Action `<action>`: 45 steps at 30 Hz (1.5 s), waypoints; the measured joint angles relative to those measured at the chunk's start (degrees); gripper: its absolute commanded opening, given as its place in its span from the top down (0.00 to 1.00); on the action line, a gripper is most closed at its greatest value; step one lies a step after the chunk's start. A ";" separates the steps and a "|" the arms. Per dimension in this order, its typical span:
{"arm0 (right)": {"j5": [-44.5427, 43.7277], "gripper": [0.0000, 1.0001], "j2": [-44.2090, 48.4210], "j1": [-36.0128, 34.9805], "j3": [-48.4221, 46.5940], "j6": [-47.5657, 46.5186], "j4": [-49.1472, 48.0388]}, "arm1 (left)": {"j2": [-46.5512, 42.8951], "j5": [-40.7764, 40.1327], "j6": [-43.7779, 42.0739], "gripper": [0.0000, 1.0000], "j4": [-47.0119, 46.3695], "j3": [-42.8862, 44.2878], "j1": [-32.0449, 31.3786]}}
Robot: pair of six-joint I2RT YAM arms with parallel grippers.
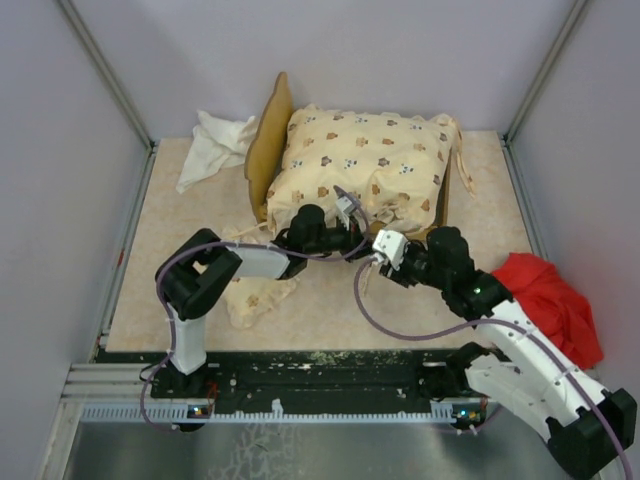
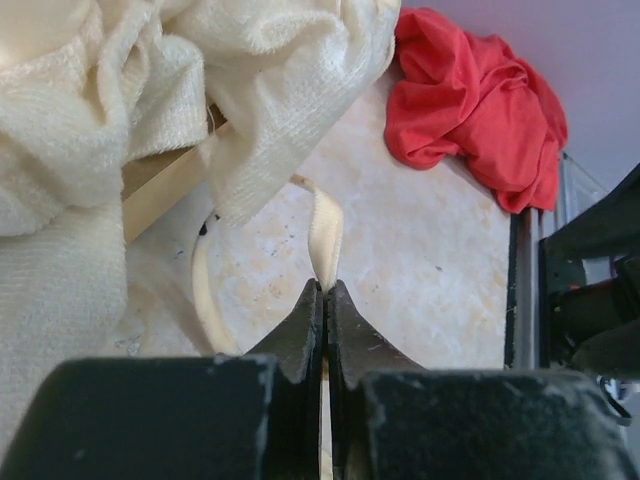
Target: Set up the pet bed
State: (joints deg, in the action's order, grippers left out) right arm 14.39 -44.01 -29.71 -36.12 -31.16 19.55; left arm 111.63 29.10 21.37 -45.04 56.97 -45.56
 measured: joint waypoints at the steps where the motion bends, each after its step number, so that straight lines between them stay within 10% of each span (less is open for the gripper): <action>1: 1.51 0.56 -1.05 0.00 -1.20 -4.61 2.60 | 0.02 0.42 0.59 1.00 0.44 0.46 0.09; 19: -3.98 0.59 -23.39 -7.32 6.49 -63.43 -4.55 | 0.76 6.54 7.72 1.00 7.43 7.69 3.08; 35: -4.85 0.61 -35.32 -8.04 5.88 -70.99 -14.73 | 1.95 7.39 10.03 1.00 8.24 7.85 3.06; 39: -4.87 1.00 -37.35 -8.13 4.15 -71.52 -14.29 | 1.95 7.39 10.27 1.00 8.28 8.33 3.06; 45: -3.30 1.00 -37.59 -8.37 3.45 -65.92 -12.39 | 1.95 7.19 10.38 1.00 8.76 8.39 3.06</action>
State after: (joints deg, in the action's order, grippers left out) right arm 11.09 -81.60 -38.09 -32.67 -97.08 7.16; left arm 113.58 36.29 31.75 -36.27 65.36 -42.50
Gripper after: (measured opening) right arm 0.007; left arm 0.011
